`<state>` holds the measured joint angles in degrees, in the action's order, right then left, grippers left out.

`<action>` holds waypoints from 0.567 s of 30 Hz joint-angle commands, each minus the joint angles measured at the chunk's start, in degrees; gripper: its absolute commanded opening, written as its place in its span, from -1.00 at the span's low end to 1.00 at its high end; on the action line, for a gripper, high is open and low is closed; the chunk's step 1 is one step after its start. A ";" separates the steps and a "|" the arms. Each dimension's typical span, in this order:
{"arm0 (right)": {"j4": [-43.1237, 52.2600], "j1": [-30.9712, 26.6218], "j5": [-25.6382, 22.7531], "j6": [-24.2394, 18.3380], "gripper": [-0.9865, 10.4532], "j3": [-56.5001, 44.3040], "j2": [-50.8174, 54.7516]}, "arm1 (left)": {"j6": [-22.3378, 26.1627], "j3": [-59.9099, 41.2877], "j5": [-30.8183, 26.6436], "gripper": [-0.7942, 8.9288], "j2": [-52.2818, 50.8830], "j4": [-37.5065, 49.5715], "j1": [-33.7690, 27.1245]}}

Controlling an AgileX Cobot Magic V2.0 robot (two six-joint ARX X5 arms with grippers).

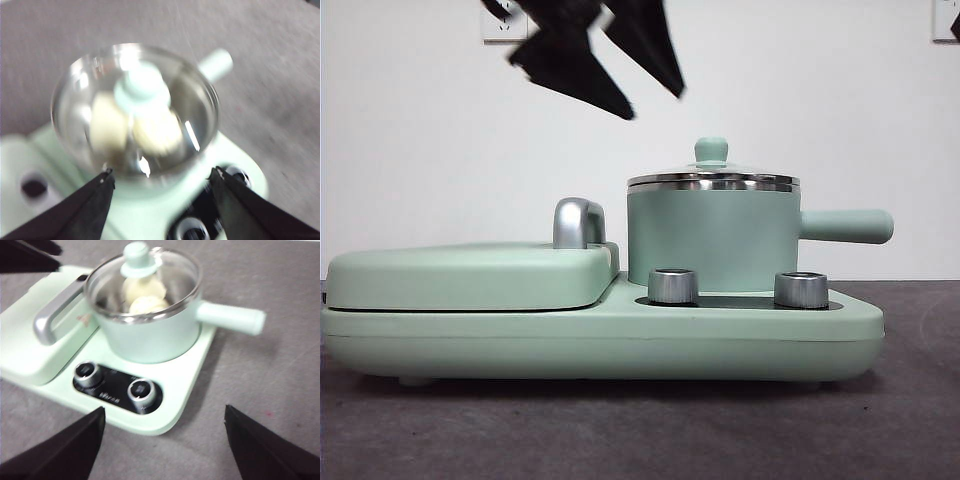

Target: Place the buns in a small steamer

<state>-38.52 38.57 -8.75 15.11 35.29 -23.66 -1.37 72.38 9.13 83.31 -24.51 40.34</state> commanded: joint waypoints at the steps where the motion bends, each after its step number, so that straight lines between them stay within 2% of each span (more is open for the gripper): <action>1: 1.16 0.42 2.03 -2.12 -0.18 0.46 -2.34 | -5.25 -1.01 0.39 -0.20 -2.75 -2.51 0.22; 4: 3.61 0.42 5.60 -2.32 -0.18 0.79 -5.68 | -7.85 -5.97 0.28 -0.20 -7.30 -2.34 0.13; 13: 13.92 0.44 10.84 -3.37 -0.18 2.89 -18.21 | -13.66 -25.42 -3.67 -0.20 -23.37 1.33 0.11; 17: 16.94 1.07 12.81 -3.93 -0.18 4.04 -23.19 | -14.82 -31.28 -5.95 -0.21 -30.05 2.01 0.11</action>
<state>-22.33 38.96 3.60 12.03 38.26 -45.93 -14.94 41.17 3.53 53.41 -23.53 40.18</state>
